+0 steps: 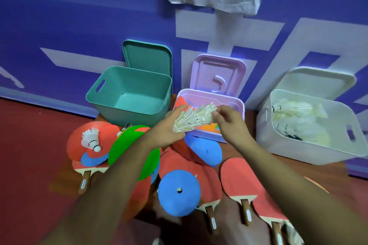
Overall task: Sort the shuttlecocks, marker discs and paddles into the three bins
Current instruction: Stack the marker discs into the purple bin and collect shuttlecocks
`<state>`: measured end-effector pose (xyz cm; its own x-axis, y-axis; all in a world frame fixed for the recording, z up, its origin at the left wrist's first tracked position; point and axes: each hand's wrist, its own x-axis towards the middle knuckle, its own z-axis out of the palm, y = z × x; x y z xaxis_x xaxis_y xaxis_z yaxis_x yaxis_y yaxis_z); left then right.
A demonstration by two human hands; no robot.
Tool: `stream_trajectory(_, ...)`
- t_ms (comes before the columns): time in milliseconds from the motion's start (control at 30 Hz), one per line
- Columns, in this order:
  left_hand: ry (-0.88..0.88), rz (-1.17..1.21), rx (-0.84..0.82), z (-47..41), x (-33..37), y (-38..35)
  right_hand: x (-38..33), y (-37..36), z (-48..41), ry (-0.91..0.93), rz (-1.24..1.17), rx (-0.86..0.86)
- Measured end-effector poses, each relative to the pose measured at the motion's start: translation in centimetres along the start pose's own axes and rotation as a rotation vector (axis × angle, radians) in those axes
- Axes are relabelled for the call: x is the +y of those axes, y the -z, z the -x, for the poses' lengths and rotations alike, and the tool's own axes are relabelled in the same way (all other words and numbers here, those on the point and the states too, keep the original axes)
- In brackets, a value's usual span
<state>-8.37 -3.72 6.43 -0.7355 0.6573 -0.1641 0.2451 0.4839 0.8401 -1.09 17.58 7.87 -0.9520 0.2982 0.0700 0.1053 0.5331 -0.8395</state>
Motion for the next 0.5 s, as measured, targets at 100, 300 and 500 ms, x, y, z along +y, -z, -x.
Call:
stream_trajectory(100, -0.027, -0.093, 0.041, -3.3, 3.9, -3.4, 2.8, 5.7, -0.1, -0.035, -0.065, 0.032)
stream_trajectory(300, -0.129, -0.186, 0.084, -10.1, 11.0, -11.2, 9.4, 16.5, -0.4, -0.113, -0.109, 0.161)
stream_trajectory(500, -0.177, -0.207, -0.007, -16.1, 15.4, -19.2, 16.1, 24.4, -0.2, -0.204, -0.12, 0.238)
